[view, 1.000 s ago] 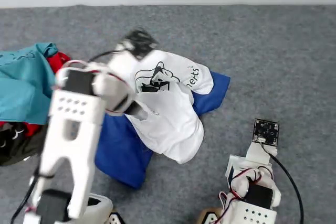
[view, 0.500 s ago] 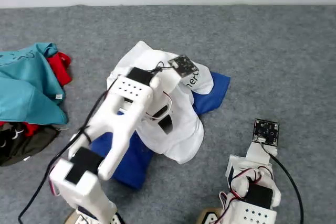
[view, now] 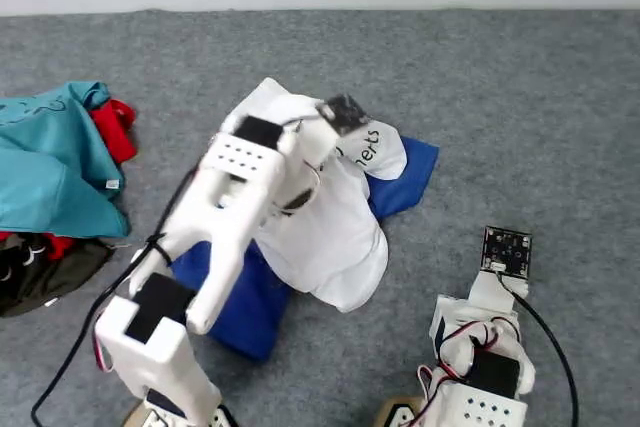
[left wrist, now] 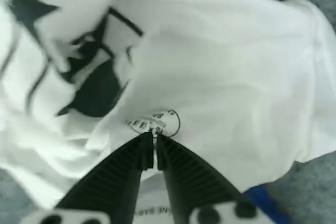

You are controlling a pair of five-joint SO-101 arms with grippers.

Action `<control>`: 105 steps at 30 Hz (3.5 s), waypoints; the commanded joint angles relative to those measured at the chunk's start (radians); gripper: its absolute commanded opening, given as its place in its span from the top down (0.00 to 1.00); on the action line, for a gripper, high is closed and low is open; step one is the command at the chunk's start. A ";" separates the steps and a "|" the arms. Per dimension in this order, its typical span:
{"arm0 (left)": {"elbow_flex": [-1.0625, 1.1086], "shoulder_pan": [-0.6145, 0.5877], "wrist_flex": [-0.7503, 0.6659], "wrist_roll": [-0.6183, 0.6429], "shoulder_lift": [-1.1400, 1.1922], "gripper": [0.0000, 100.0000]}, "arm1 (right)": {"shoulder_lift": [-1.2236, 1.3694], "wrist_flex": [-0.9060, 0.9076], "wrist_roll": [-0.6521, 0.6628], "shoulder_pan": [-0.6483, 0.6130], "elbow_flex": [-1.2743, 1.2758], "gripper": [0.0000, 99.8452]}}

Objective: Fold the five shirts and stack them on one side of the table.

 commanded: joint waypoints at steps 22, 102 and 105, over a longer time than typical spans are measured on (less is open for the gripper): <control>0.005 -0.015 0.086 -0.049 -0.068 0.71 | -0.007 0.004 -0.011 0.016 0.014 0.99; 0.077 -0.611 -0.344 -0.284 -0.388 0.77 | -0.007 0.004 -0.011 0.016 0.014 0.99; 0.160 -0.551 -0.350 -0.288 -0.388 0.74 | -0.007 0.004 -0.011 0.016 0.014 0.99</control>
